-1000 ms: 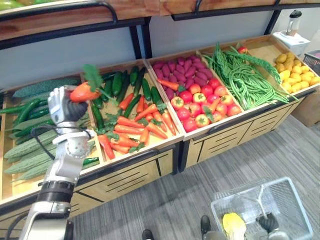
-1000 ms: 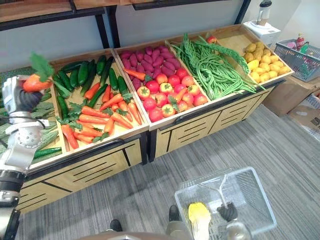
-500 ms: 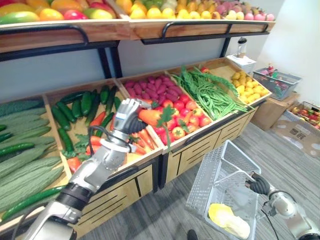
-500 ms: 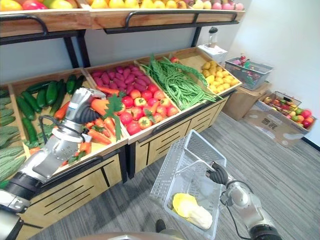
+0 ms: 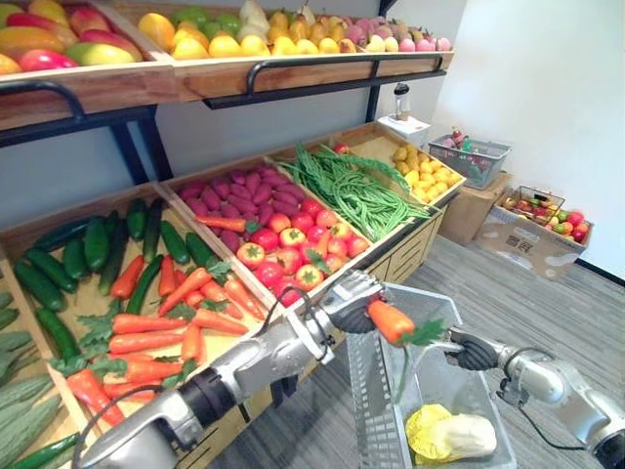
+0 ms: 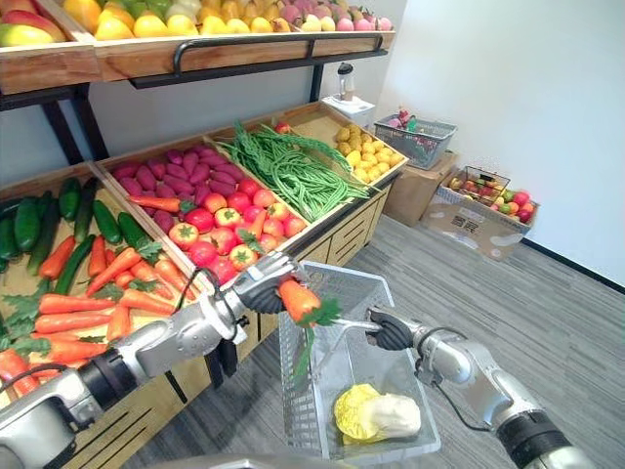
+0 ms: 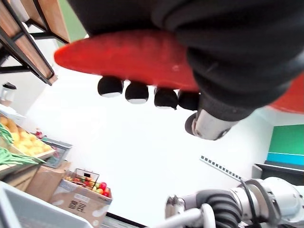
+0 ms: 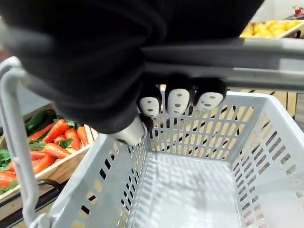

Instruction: Pick vegetable in the basket

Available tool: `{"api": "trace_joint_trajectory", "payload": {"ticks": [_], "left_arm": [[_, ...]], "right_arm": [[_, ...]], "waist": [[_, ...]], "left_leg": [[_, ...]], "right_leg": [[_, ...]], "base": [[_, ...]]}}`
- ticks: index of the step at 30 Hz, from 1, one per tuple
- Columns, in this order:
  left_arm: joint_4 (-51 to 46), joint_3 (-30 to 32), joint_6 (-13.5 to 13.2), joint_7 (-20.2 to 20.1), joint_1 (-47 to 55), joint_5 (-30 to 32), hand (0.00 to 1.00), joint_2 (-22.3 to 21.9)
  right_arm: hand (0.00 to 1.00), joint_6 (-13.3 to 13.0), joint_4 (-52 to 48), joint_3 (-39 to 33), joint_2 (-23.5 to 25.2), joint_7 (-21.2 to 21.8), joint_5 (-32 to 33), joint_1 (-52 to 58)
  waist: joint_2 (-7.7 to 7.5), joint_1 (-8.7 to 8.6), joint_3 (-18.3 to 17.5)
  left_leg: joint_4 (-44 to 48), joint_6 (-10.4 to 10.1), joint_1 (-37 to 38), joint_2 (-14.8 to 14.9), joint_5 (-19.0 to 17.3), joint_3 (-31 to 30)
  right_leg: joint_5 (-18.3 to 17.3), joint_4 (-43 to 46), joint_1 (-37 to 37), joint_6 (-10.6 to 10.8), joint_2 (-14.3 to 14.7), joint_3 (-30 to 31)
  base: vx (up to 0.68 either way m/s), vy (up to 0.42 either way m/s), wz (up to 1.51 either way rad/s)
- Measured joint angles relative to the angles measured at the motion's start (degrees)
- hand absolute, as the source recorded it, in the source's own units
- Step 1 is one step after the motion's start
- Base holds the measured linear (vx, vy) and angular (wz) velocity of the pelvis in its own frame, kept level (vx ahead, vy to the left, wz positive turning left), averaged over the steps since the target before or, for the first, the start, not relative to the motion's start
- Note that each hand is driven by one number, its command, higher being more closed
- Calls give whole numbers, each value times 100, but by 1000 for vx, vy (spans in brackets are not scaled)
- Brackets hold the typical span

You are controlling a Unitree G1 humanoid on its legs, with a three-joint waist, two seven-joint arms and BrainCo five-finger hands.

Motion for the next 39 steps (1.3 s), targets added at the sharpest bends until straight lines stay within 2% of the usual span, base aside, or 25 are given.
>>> {"api": "trace_joint_trajectory", "payload": {"ticks": [1,4,7,11,17,22,28,32,36,39], "left_arm": [[0,-72,8,-3,-44,-1,100,-71],[126,-239,23,-7,-214,-39,100,-125],[249,-282,80,-7,-215,-52,100,-161],[249,-415,83,-5,-216,-78,100,-213],[248,-478,98,8,-216,-78,100,-259],[248,-461,98,12,-215,-77,100,-205],[251,-188,111,18,-172,-73,100,17],[360,-69,118,38,-133,5,100,46],[678,39,154,46,-57,33,100,59],[835,77,173,61,-43,42,100,59]], "right_arm": [[100,-57,-125,60,-109,-22,-101,-70],[100,-252,-375,306,-343,-254,-470,-206],[100,-325,-428,440,-445,-499,-856,-261],[100,-391,-508,492,-656,-800,-1295,-298],[100,-806,-686,635,-1130,-1371,-2097,-317],[100,-1137,-1080,620,-1576,-1636,-2227,-316],[100,-1393,-1345,227,-1719,-1806,-2226,80],[100,-1462,-1491,119,-1847,-1869,-2227,171],[100,-1584,-1532,-85,-1850,-1942,-2226,274],[100,-1623,-1591,-160,-1849,-2006,-2226,324]], "waist": [[26,-72,-3],[72,-112,7],[95,-183,18],[147,-185,50],[222,-186,84],[337,-229,135],[396,-263,216],[432,-310,284],[466,-428,377],[457,-437,428]], "left_leg": [[139,-12,-25,61,-79,27],[309,-41,-42,154,-190,113],[408,-46,-65,190,-265,152],[594,-20,-131,211,-380,233],[669,-22,-141,236,-412,248],[696,-22,-164,235,-411,267],[687,-12,-210,203,-417,325],[672,4,-218,164,-410,401],[622,4,-101,138,-412,449],[559,4,-32,104,-412,536]], "right_leg": [[-16,54,-27,-15,28,-7],[-15,67,-43,-17,78,-4],[-17,99,-77,-19,88,-14],[-30,159,-137,-35,62,-7],[-104,250,-194,-65,66,-23],[-109,356,-238,-56,83,-13],[-94,355,-319,-33,88,75],[-74,334,-396,-13,101,176],[-54,322,-337,-12,133,238],[-47,297,-319,0,146,307]], "base": [[44,8,-10],[39,22,-17],[11,36,-8],[-22,46,-7],[-31,18,-1],[0,0,0],[-25,12,-5],[-13,17,-14],[21,29,-10],[-2,38,-12]]}}
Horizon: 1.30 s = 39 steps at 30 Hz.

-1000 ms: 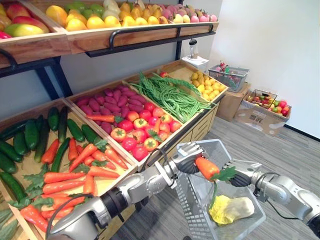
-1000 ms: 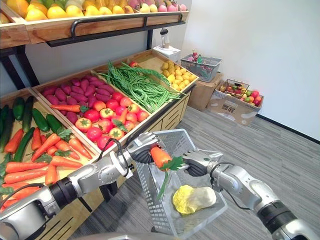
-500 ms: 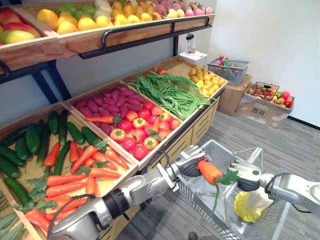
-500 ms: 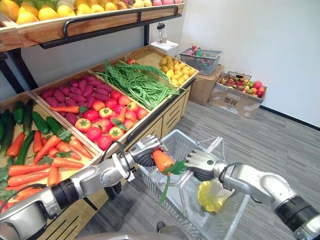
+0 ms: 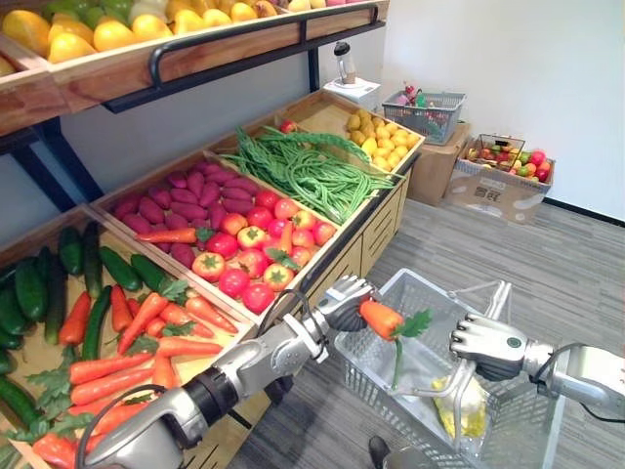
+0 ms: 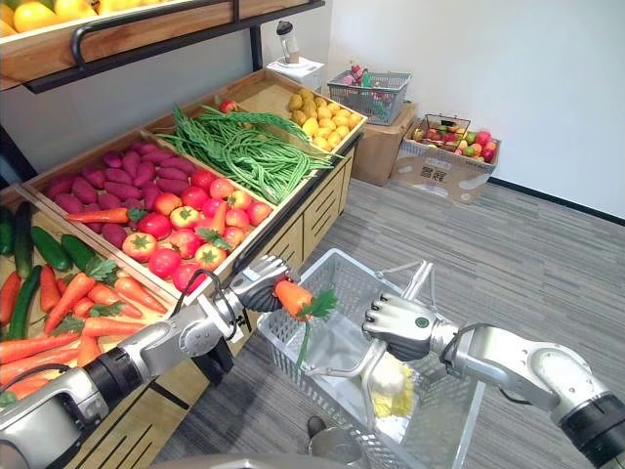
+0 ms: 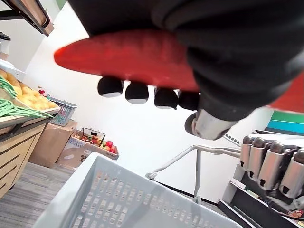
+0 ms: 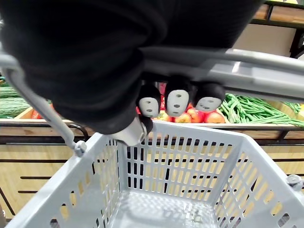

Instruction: Pick vegetable in the basket

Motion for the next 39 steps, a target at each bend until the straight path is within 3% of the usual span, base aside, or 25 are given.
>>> {"api": "trace_joint_trajectory", "payload": {"ticks": [11,24,39], "left_arm": [[738,406,253,-20,136,594,100,-7],[1169,433,527,-271,15,1294,100,-163],[1148,-634,737,-308,-773,1344,100,-786]], "right_arm": [[100,-309,-363,-317,13,-9,0,112],[100,-667,-969,-349,233,190,4,-181],[100,-701,-1031,216,442,237,4,-820]], "waist": [[40,-144,119],[71,-260,141],[145,-288,117]], "left_leg": [[-23,2,25,-50,-2,48],[-36,-10,189,-91,-10,357],[126,-68,192,3,-50,643]], "right_leg": [[14,-44,-2,18,14,72],[51,-29,-14,24,115,319],[145,-29,-94,22,230,502]], "base": [[-7,19,-3],[-28,17,-11],[-29,3,-8]]}}
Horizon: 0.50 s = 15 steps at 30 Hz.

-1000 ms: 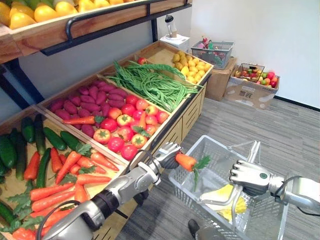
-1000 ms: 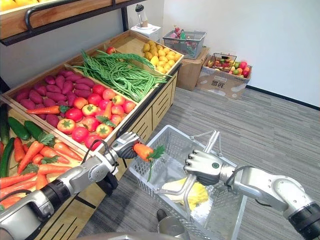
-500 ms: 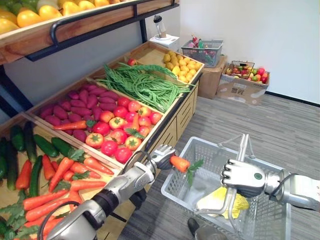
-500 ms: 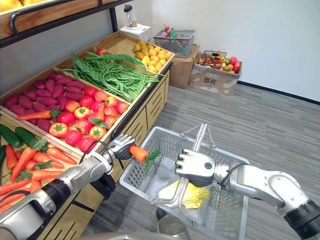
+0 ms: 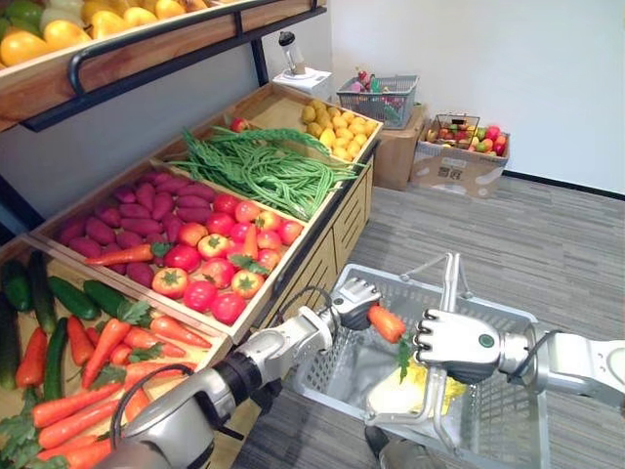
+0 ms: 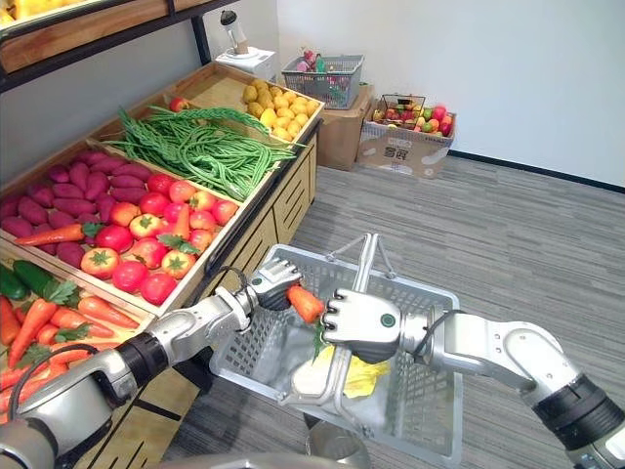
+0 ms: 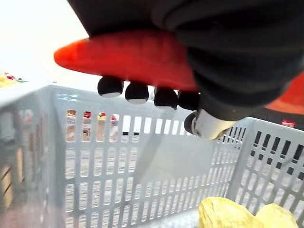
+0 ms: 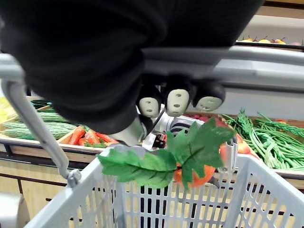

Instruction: Pick vegetable in the basket

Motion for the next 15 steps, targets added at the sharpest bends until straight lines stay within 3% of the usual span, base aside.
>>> {"api": "trace_joint_trajectory", "payload": {"ticks": [8,9,15], "left_arm": [[-329,-574,62,-114,-64,-44,100,2],[-329,-601,59,-150,-65,-79,0,2],[-329,-624,11,-174,-66,-119,0,10]], "right_arm": [[100,41,1,360,-36,-23,-2,-217],[100,50,1,378,-38,-27,-2,-220],[100,91,3,404,-65,-35,-3,-219]], "waist": [[62,8,-57],[91,9,-79],[130,14,-115]], "left_leg": [[100,-6,-8,79,-50,15],[102,-7,-9,85,-51,14],[146,-19,-19,111,-63,8]], "right_leg": [[0,4,6,1,11,3],[0,4,6,0,13,1],[-1,17,5,1,15,-10]], "base": [[0,0,0],[0,0,0],[0,0,0]]}}
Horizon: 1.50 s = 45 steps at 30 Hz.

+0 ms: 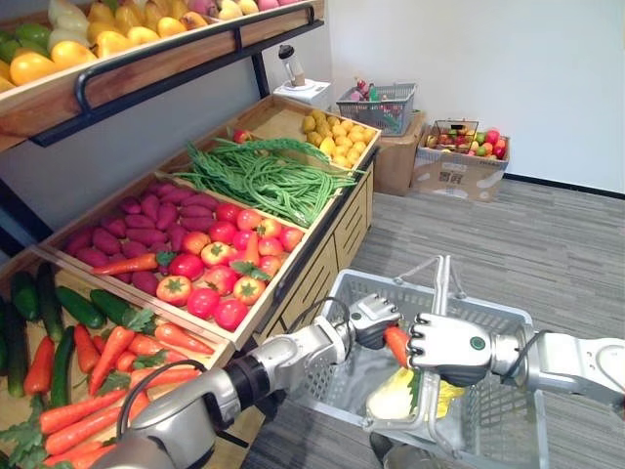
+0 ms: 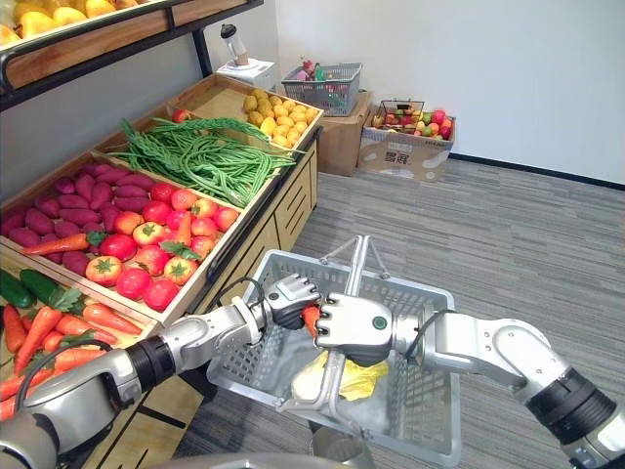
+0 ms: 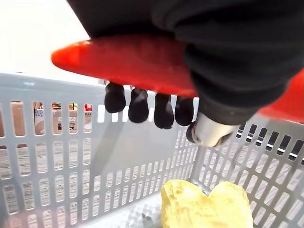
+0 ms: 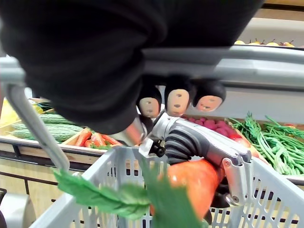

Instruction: Pick vegetable in the basket

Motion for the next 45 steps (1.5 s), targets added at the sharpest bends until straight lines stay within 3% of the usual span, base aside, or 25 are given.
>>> {"api": "trace_joint_trajectory", "payload": {"ticks": [9,12,17,21,24,27,33,37,39,42,45], "left_arm": [[-1,-154,54,-232,7,-8,0,0],[-1,-149,136,-234,15,-232,0,5],[-229,-3,379,-290,168,-230,0,28],[-431,136,729,-363,466,-231,0,250],[-715,574,1001,-308,741,-240,0,311],[-974,881,1097,-175,856,-248,0,387],[-1469,2037,1084,328,1420,-524,0,529],[-2105,3457,775,786,2091,-1122,0,561],[-2376,3971,661,934,2291,-1373,0,545],[-2707,5105,288,1053,2747,-2051,0,249],[-2794,5960,225,1007,3168,-3047,0,-244]], "right_arm": [[100,166,73,104,-1,-13,9,43],[100,301,281,103,2,251,72,124],[100,666,777,-14,4,579,250,428],[100,844,1158,-65,47,784,447,554],[100,1141,1531,-151,304,1048,527,805],[100,1424,1952,-309,557,1174,590,958],[100,2131,3191,-626,1183,1195,705,1279],[100,2710,4575,-1256,1813,1128,1003,1622],[100,2880,5095,-1576,2048,1059,1056,1716],[100,3160,6398,-2398,2499,921,1155,1742],[100,3586,7294,-2983,2810,923,1512,1809]], "waist": [[-2,1,-126],[-4,56,-133],[-26,158,-182],[-60,245,-198],[-136,349,-222],[-220,477,-232],[-327,624,-205],[-355,753,-179],[-362,791,-173],[-319,871,-127],[-279,1103,-70]], "left_leg": [[107,3,-86,68,-20,-132],[120,3,-98,68,-20,-162],[124,26,-233,83,-27,-356],[98,49,-284,77,-11,-532],[5,97,-390,34,29,-789],[-111,166,-491,-47,123,-1014],[-517,290,-681,-291,386,-1666],[-802,363,-737,-426,581,-2136],[-812,396,-816,-446,608,-2356],[-882,458,-926,-510,728,-2907],[-872,483,-1014,-514,778,-3289]], "right_leg": [[-2,15,-3,0,-26,-116],[-7,34,-1,-2,-48,-143],[-80,8,-5,-44,-182,-435],[-48,-15,55,-62,-275,-637],[-55,-35,114,-74,-380,-870],[-54,-44,106,-74,-501,-1078],[-54,-193,248,-73,-768,-1569],[-50,-379,475,-66,-869,-1947],[-48,-463,562,-63,-923,-2125],[-54,-566,773,-71,-1034,-2600],[-91,-579,913,-127,-1069,-2884]], "base": [[-12,-1,6],[-28,3,6],[-24,-1,20],[-14,23,23],[-7,40,37],[-1,41,42],[-13,35,49],[1,1,56],[-9,-3,60],[14,-15,78],[-8,-22,62]]}}
